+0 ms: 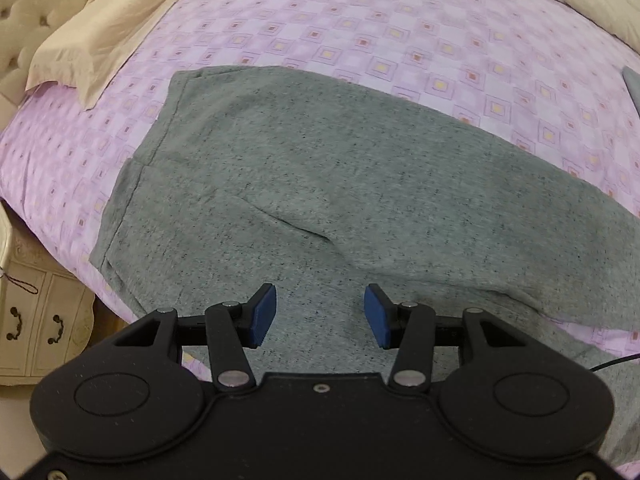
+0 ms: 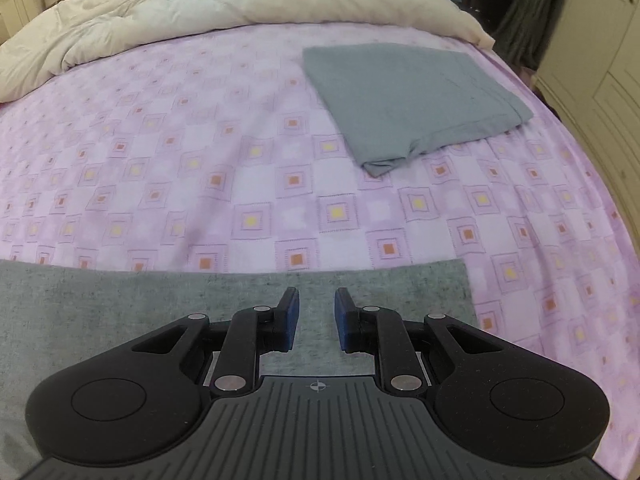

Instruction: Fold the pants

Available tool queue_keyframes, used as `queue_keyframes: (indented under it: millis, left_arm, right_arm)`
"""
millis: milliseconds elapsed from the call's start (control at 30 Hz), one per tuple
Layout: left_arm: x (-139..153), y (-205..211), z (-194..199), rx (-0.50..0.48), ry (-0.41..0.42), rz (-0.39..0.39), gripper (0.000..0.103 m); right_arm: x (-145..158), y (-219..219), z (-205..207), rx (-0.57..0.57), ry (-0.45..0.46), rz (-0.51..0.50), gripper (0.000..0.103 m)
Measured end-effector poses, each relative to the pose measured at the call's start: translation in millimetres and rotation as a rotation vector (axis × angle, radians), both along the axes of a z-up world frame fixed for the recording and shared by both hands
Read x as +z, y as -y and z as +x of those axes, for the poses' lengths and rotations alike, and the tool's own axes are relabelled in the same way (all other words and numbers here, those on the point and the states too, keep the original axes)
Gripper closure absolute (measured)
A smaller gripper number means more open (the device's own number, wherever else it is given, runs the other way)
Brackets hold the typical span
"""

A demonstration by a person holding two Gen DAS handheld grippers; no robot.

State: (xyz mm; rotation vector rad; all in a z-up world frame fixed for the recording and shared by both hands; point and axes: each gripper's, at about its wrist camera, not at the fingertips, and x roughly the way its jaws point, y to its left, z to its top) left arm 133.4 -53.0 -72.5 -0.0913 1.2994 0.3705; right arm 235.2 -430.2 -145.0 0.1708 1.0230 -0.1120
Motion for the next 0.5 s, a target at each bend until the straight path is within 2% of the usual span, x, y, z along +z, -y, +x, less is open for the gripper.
queue_keyframes:
  millis: [133,200,300,367,500]
  left_arm:
    - [5.2,-6.5,-7.4,0.039,0.019,0.005,0.048]
    - [6.7,-10.8,-13.7,0.057,0.023,0.001,0.048]
    - [12.2,-19.6,-29.9,0.081,0.026,0.018,0.048]
    - [14.9,-28.0,-40.7,0.103,0.035,0.031,0.048]
    - [16.5,-56.8,-61.1,0.177,0.036,0.025,0.048]
  right_arm:
    - [-7.7,-39.0,9.1,0.019,0.007,-0.016,0.083]
    - [-16.4,-64.4,16.4,0.055,0.008,0.064,0.083]
    - [-25.2,-110.9,23.5,0.126,-0.038,0.208,0.083]
    - [-26.9,-145.5,22.4,0.165,-0.06,0.254,0.083]
    - [-27.2,-212.6,15.8,0.238,-0.03,0.217,0.083]
